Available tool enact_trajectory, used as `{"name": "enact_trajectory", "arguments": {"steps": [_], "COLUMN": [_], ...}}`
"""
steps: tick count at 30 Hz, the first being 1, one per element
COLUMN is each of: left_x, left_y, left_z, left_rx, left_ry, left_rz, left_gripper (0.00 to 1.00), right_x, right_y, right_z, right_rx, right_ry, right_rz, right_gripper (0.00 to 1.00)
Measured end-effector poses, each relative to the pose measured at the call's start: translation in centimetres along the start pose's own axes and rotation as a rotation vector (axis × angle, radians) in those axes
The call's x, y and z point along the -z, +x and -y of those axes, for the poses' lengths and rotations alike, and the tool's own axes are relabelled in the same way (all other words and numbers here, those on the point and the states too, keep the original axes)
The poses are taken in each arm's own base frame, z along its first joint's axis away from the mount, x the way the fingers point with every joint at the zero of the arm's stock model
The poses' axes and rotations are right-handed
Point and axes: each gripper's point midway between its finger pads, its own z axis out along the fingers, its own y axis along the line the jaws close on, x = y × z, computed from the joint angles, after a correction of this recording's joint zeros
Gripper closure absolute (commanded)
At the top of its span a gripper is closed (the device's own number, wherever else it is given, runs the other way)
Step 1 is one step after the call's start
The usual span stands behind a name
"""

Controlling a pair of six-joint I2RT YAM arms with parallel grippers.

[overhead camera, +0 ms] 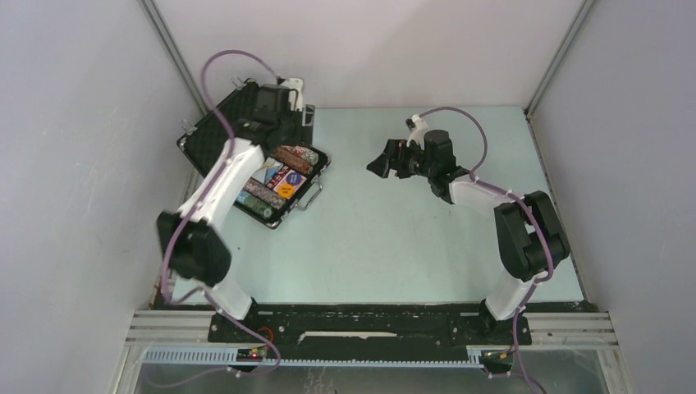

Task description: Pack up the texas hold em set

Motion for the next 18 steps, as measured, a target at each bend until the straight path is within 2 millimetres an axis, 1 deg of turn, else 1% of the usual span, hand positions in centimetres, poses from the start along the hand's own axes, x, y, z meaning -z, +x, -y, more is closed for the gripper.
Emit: {"name": "enact_trajectory", "arguments": {"steps": [3, 6, 7, 9, 12, 16, 18], "left_x": [5.7, 9.6, 10.5, 11.4, 11.8, 11.5, 11.0], "left_y": [-1.4, -2.7, -3.0, -3.2, -3.1, -3.5, -4.1], "left_z": [-0.9, -2.0, -2.6, -4.1, -7.3, -12.2, -14.3], "left_rx": [0.053, 0.107, 0.125, 0.164, 0.243, 0.366, 0.406], "left_ry": [-0.021, -0.036, -0.048, -0.093, -0.189, -0.311, -0.362], "left_rz": [0.126, 0.230, 0.254, 0.287, 0.312, 0.347, 0.355], "left_gripper": [0.24, 0.24, 0.23, 0.22, 0.21, 0.19, 0.17], "right_x": [-0.1, -0.4, -0.4, -0.5, -0.5, -0.5, -0.5], "right_y": [0.4, 0.8, 0.9, 1.2, 1.4, 1.4, 1.3], "right_z": [-0.2, 0.2, 0.3, 0.5, 0.5, 0.5, 0.7], "right_rx": [0.000, -0.010, -0.013, -0.018, -0.022, -0.023, -0.027], "right_ry": [-0.004, 0.006, 0.008, 0.012, 0.014, 0.016, 0.019], "right_rz": [-0.010, -0.027, -0.032, -0.040, -0.047, -0.048, -0.049], "right_gripper": [0.00, 0.00, 0.00, 0.00, 0.00, 0.00, 0.00]}}
